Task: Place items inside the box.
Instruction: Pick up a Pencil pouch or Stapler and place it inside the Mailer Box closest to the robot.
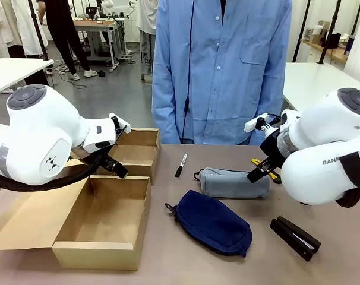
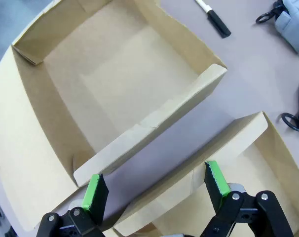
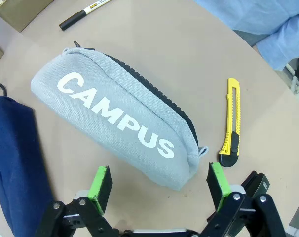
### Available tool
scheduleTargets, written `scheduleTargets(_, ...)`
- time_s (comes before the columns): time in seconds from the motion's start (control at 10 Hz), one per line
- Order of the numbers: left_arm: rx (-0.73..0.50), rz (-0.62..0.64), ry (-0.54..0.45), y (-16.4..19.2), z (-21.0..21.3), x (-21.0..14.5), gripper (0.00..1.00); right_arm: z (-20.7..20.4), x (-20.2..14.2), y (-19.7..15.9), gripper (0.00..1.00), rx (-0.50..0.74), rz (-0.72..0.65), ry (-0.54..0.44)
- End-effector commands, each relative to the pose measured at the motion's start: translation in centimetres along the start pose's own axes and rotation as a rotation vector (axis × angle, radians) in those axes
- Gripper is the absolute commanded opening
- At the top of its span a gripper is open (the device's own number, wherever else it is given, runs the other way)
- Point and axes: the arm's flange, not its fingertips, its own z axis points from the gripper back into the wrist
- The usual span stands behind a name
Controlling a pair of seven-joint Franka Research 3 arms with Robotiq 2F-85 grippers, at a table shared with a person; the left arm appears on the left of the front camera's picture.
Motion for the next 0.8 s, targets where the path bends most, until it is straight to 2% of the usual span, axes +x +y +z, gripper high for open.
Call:
scheduleTargets(0.0, 0.000, 0.000, 0.000, 0.0, 0.0, 0.0, 1.00, 0.0, 0.0, 0.0, 1.00, 0.000, -0.001, 0.000)
scheduleTargets(0.3, 0.000, 0.000, 0.000, 0.0, 0.0, 0.0, 1.00, 0.0, 0.0, 0.0, 1.00, 0.000, 0.000, 0.000)
scheduleTargets(0.4, -0.016, -0.051, -0.027, 0.0, 1.7, 0.7, 1.00, 1.3, 0.3, -0.2, 1.00, 0.022, -0.016, 0.046)
scheduleTargets(0.5, -0.106, -0.077, -0.074, 0.2, 5.6, 1.6, 1.00, 5.2, 1.2, -1.1, 1.00, 0.070, -0.117, 0.094)
scheduleTargets(0.6, -0.155, 0.007, -0.083, 0.5, 10.4, 2.4, 1.00, 10.4, 1.7, -2.1, 1.00, 0.102, -0.216, 0.045)
scheduleTargets(0.7, -0.228, 0.038, -0.076, 0.9, 15.3, 2.2, 1.00, 16.0, 1.1, -3.2, 1.00, 0.188, -0.292, 0.044)
